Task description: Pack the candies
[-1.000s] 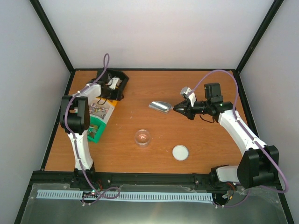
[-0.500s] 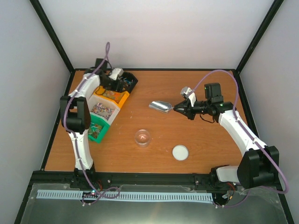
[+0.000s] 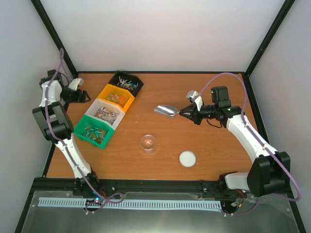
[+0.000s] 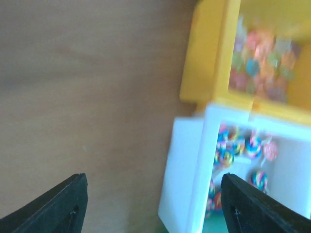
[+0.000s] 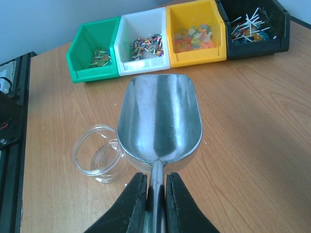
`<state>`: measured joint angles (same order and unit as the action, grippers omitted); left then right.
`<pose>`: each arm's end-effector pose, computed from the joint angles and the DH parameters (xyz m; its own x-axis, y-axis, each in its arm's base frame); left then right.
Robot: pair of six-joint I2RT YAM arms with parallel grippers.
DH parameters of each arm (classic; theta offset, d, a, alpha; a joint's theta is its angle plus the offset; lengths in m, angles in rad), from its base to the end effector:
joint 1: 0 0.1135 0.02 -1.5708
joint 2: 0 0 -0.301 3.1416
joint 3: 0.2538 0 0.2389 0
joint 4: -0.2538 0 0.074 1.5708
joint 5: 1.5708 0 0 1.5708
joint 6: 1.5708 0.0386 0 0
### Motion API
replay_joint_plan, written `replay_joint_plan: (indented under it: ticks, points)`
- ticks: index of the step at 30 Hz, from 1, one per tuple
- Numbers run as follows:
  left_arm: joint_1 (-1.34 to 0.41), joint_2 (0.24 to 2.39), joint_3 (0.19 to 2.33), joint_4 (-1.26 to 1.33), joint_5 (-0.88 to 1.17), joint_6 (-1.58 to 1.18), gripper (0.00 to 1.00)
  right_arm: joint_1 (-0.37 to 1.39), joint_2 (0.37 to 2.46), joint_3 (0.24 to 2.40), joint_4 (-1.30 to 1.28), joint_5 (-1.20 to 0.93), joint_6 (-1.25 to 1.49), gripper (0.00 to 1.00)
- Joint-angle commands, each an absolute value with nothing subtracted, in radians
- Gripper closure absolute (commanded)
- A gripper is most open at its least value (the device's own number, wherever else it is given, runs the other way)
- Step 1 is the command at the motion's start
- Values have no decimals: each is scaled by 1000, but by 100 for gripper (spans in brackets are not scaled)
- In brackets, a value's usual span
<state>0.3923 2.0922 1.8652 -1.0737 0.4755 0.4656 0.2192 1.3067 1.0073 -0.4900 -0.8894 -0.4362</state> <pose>0.4112 0.1510 0.2765 -0.8977 0.0606 -0.4365 0.1970 0.9412 -0.2744 0.2368 0.0835 0.3234 -0.3446 -0.3494 -0.8713 -0.9008 0.3842 0.2022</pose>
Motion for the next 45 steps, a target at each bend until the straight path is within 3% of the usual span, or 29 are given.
replay_joint_plan:
  ticks: [1, 10, 22, 25, 29, 32, 36, 45]
  points:
    - [402, 2034, 1704, -1145, 489, 627, 24, 279, 1313, 1028, -460, -869, -419, 97]
    - [397, 1905, 1454, -1140, 687, 667, 37, 352, 1344, 1047, -466, -856, -427, 97]
    - [213, 1776, 1185, -912, 746, 494, 45, 453, 1353, 1049, -505, -792, -486, 97]
    - [199, 1775, 1175, -865, 715, 452, 44, 472, 1360, 1044, -507, -784, -498, 97]
    - [199, 1794, 1217, -806, 657, 353, 31, 483, 1366, 1043, -499, -787, -497, 97]
    - [190, 1797, 1237, -742, 643, 286, 30, 486, 1370, 1045, -495, -788, -496, 97]
    - [119, 1808, 1258, -705, 545, 284, 37, 486, 1372, 1042, -491, -785, -493, 97]
    - [78, 1820, 1272, -676, 464, 360, 67, 532, 1380, 1040, -478, -772, -472, 97]
